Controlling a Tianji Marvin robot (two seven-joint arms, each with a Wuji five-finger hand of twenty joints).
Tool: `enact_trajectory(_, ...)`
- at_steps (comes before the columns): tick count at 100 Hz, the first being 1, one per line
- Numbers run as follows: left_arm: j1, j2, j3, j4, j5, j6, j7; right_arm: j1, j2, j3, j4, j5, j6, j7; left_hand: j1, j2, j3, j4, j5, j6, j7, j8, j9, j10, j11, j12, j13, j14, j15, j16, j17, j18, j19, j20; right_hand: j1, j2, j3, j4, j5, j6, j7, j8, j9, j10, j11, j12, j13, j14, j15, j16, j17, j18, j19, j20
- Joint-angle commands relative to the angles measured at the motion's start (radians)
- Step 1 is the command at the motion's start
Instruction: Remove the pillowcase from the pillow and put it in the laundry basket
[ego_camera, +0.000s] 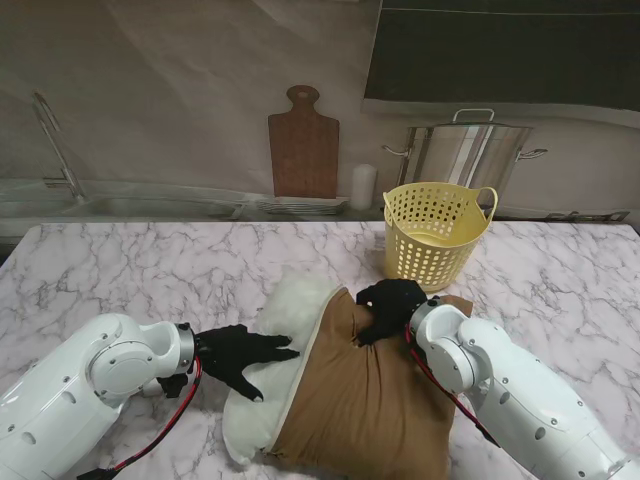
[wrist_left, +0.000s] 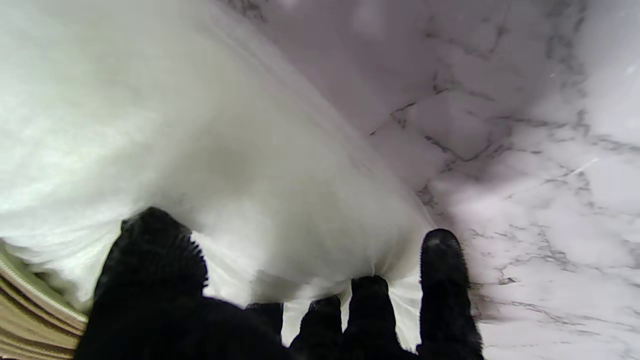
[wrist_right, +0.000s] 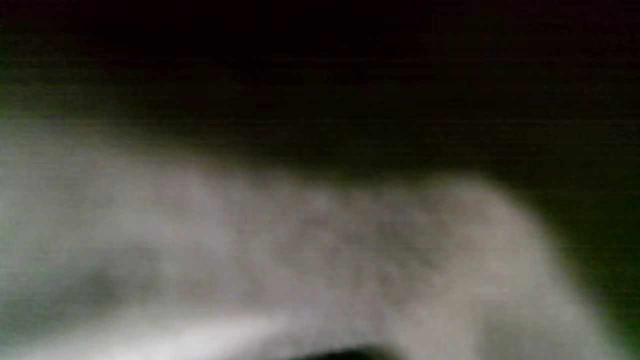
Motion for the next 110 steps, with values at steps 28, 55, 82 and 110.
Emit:
enact_trajectory(28,0.089,-0.024,-0.139,-0.03,-0.016,0.014,0.092,-0.169,-0.002,0.14,-0.097,-0.134,-0.094,-0.118,0.114,-0.025,-0.006,0.003,0.163,0.011,0.148,0.057,0.082,0.059,0.043,0.027,0.081,0.119,0.08,0.021,0.015,0.016,-0.65,0.018,0.372,0.207,0.272,0.09,0.166,-0.238,0.271,0.245,0.124,0.003,0.204,0.115,0.099,-0.138,0.093,0.03,0.02,0.0,0.038,-0.03)
enact_trajectory(55,0.109,-0.06,-0.241,-0.086,0.03,0.066,0.244,-0.203,0.001,0.169,-0.136,-0.189,-0.152,-0.164,0.204,0.063,-0.01,-0.003,0.278,0.022,0.195,0.088,0.282,0.072,0.092,0.074,0.192,0.148,0.124,0.06,0.053,0.032,-0.535,0.039,0.37,0.218,0.262,0.088,0.165,-0.256,0.262,0.263,0.12,-0.01,0.199,0.117,0.099,-0.135,0.081,0.024,0.016,-0.005,0.032,-0.034)
enact_trajectory(82,-0.019,-0.065,-0.215,-0.097,-0.024,0.197,0.185,-0.214,-0.001,0.17,-0.193,-0.227,-0.166,-0.212,0.163,0.09,-0.032,-0.006,0.251,0.048,0.181,0.097,0.241,0.109,0.06,0.082,0.179,0.168,0.115,0.074,0.029,0.035,-0.492,0.011,0.372,0.224,0.254,0.089,0.163,-0.258,0.254,0.271,0.118,-0.016,0.194,0.117,0.099,-0.132,0.069,0.019,0.012,-0.003,0.027,-0.036)
enact_trajectory(110,-0.232,-0.048,-0.068,-0.006,-0.192,0.291,0.004,-0.263,0.0,0.196,-0.261,-0.291,-0.214,-0.291,-0.105,-0.056,-0.023,-0.004,0.068,0.075,0.096,0.044,-0.003,0.182,0.004,-0.04,0.054,0.183,0.065,0.022,-0.007,0.011,-0.635,-0.058,0.372,0.233,0.242,0.088,0.158,-0.27,0.249,0.277,0.111,-0.028,0.188,0.118,0.099,-0.129,0.05,0.012,0.008,-0.001,0.02,-0.039)
